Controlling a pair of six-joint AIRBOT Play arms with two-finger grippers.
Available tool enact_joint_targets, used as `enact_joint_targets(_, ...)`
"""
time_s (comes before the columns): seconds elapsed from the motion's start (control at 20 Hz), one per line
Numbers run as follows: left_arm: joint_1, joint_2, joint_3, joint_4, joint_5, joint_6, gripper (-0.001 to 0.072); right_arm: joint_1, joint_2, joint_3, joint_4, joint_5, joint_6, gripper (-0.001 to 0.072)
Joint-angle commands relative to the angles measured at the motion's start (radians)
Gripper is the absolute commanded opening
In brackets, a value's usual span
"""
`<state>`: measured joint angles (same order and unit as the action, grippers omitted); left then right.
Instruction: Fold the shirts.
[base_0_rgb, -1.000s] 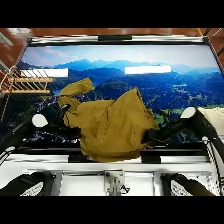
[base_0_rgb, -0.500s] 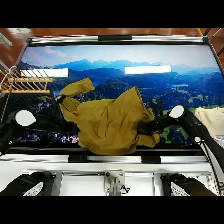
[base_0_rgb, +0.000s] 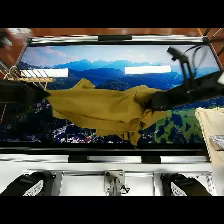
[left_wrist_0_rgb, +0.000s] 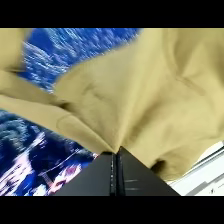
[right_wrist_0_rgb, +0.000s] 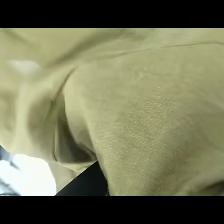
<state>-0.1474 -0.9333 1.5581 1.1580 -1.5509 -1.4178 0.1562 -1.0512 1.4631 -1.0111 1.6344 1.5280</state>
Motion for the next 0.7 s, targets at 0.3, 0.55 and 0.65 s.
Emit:
enact_joint_targets(0.3,0.023,0.01,0.121,-0.239,-0.293,-0.087,0.0046,0.035,0.018,0.13,0.151,0.225,0.154,0.0055)
enact_joint_targets(0.55,-0.022,0.01,-0.336,-0.199,-0.293,-0.042,0.0046,0.131,0.017,-0.229,0.038,0.229,0.086,0.0055)
enact_joint_targets(0.65,-0.011,-0.008,-0.526,-0.17,-0.292,0.044,0.0046,0.112,-0.014,-0.361,0.03,0.232,0.016,0.0054)
